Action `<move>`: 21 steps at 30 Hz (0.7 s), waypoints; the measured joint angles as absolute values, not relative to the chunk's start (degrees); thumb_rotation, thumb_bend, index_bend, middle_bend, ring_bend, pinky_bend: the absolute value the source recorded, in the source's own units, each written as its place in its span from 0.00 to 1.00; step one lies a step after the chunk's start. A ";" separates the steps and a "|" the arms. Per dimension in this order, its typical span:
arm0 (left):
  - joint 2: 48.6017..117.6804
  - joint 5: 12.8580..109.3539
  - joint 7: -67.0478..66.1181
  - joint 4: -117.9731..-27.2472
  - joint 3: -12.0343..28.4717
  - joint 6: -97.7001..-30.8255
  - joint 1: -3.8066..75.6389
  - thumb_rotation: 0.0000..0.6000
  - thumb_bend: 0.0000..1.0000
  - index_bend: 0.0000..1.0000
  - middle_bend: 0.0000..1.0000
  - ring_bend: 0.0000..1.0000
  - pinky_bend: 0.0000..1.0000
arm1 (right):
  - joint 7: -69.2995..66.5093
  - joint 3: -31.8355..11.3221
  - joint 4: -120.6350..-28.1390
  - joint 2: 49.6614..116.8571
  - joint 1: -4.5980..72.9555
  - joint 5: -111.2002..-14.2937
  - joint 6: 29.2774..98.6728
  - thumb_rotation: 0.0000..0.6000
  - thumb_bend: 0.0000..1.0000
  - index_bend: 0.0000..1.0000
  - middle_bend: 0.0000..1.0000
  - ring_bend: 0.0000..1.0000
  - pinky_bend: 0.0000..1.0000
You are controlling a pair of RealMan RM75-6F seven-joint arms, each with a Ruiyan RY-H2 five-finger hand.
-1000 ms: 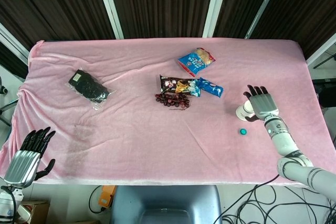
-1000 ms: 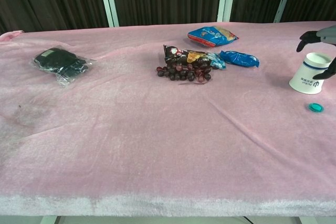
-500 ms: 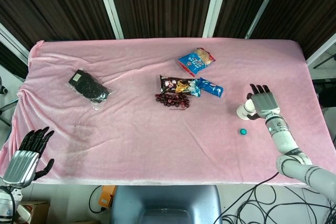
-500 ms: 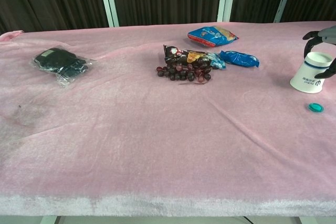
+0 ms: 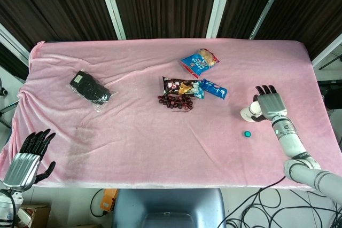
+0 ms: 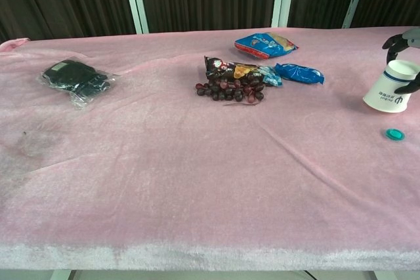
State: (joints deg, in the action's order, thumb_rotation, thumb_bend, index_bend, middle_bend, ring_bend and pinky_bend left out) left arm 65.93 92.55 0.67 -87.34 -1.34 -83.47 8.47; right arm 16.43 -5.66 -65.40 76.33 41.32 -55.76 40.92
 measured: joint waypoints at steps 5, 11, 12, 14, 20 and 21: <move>65.84 92.61 0.83 -87.42 -1.35 -83.66 8.40 1.00 0.40 0.00 0.00 0.00 0.01 | 13.89 -4.74 -73.13 70.91 39.40 -61.59 43.33 1.00 0.39 0.72 0.19 0.01 0.07; 65.91 92.93 0.43 -87.63 -1.49 -83.71 8.40 1.00 0.40 0.00 0.00 0.00 0.01 | 10.38 -1.24 -80.07 65.01 35.59 -71.38 47.17 1.00 0.39 0.71 0.19 0.01 0.07; 65.92 92.98 0.36 -87.67 -1.51 -83.70 8.41 1.00 0.40 0.00 0.00 0.00 0.01 | 9.79 -0.64 -80.51 64.60 35.00 -72.49 47.64 1.00 0.39 0.71 0.19 0.01 0.07; 65.96 93.15 0.18 -87.75 -1.60 -83.66 8.44 1.00 0.40 0.00 0.00 0.00 0.01 | 8.59 0.46 -80.95 64.23 33.97 -74.33 48.34 1.00 0.39 0.71 0.19 0.01 0.07; 66.00 93.15 -0.02 -87.82 -1.60 -83.54 8.52 1.00 0.40 0.00 0.00 0.00 0.01 | 8.16 1.40 -78.58 66.64 33.29 -76.61 48.73 1.00 0.39 0.69 0.19 0.01 0.07; 65.99 93.12 0.01 -87.81 -1.59 -83.53 8.53 1.00 0.40 0.00 0.00 0.00 0.01 | 8.26 1.37 -78.09 67.09 33.29 -76.70 48.72 1.00 0.39 0.69 0.19 0.01 0.07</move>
